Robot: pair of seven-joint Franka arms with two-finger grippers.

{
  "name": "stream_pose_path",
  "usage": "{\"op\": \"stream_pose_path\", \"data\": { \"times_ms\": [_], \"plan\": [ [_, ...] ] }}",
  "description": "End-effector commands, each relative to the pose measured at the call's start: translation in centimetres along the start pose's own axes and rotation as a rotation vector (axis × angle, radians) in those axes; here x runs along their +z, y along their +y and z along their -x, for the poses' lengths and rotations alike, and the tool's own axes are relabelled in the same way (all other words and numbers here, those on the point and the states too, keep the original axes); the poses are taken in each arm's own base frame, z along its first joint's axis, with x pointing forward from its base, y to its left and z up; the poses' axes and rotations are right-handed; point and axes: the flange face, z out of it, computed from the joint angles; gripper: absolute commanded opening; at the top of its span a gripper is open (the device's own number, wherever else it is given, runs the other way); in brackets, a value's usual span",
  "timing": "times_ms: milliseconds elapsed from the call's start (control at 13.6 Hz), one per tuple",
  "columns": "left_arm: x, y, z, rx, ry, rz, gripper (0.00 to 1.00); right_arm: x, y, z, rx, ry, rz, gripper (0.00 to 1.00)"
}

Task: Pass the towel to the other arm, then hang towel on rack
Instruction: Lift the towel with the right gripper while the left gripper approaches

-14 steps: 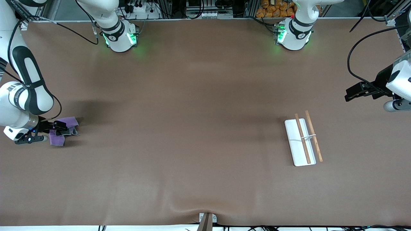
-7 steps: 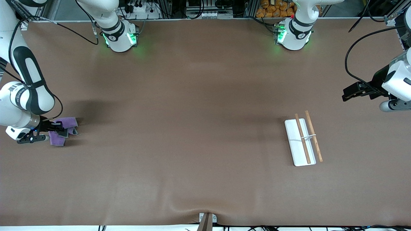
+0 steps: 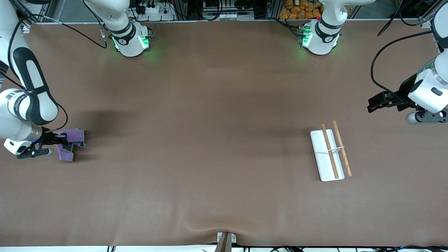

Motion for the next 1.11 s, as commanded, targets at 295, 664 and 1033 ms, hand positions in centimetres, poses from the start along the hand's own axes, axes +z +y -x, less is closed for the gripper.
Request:
{"op": "stream_pose_path", "data": {
  "times_ms": [295, 664, 1033],
  "plan": [
    [1.0, 0.7, -0.9, -0.016, -0.002, 0.05, 1.0, -11.6, -9.7, -4.5, -0.166, 0.134, 0.029, 0.0],
    [2.1, 1.7, -1.3, -0.025, -0.03, 0.137, 1.0, -15.2, -21.2, -8.6, -0.344, 0.214, -0.014, 0.0],
    [2.3, 6.5, -1.7, -0.141, -0.028, 0.137, 1.0, -16.7, -32.2, -10.8, -0.404, 0.265, -0.073, 0.0]
  ]
}}
